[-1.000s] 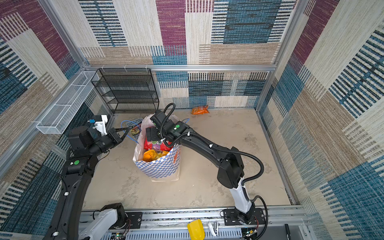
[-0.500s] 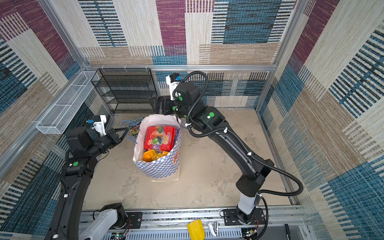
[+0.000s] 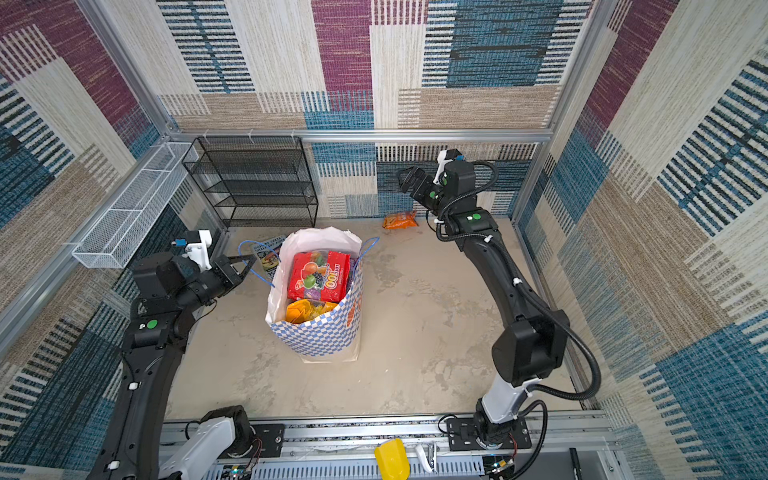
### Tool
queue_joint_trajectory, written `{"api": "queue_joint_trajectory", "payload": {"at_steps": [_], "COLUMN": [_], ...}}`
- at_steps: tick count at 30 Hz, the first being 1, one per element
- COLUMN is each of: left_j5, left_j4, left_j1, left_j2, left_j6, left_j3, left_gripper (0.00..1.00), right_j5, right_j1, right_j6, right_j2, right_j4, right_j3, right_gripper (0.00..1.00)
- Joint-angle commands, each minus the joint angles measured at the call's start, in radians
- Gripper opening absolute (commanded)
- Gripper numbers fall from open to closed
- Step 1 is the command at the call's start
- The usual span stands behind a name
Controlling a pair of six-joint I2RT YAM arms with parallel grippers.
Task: Place the snacks into the paper bag
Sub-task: 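Swing the right gripper toward the small orange chip bag and lower onto it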
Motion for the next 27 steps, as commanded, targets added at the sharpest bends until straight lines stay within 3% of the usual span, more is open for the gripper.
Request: {"api": "queue_joint_trajectory", "payload": {"at_steps": [1, 5, 10, 18, 27], "left_j5": [0.024, 0.027, 0.023, 0.026, 0.027], "left_j4": [0.033, 0.038, 0.034, 0.036, 0.038], "left_j1": [0.014, 0.026, 0.029, 0.032, 0.034], "left_j2": [0.0, 0.006, 0.011, 0.016, 0.023], "left_j6": [-0.022, -0.028, -0.028, -0.031, -0.033], "left_j3": [-0.001, -0.005, -0.005, -0.006, -0.008], "left_gripper": [0.0, 0.0, 0.0, 0.0, 0.0], "right_j5": [-0.095, -0.136, -0.171, -0.256, -0.304], "right_j1": [-0.055, -0.116, -0.161, -0.176, -0.174], "right_j6": [0.122, 0.156, 0.146, 0.204, 0.233], "right_j2": [0.101, 0.227, 0.416, 0.674, 0.823], "right_j4": [0.108, 0.198, 0.181, 0.184, 0.185], "right_j3": [-0.025, -0.06, 0.046, 0.234, 0.376], "right_gripper": [1.0, 0.99, 0.97, 0.8, 0.64]}}
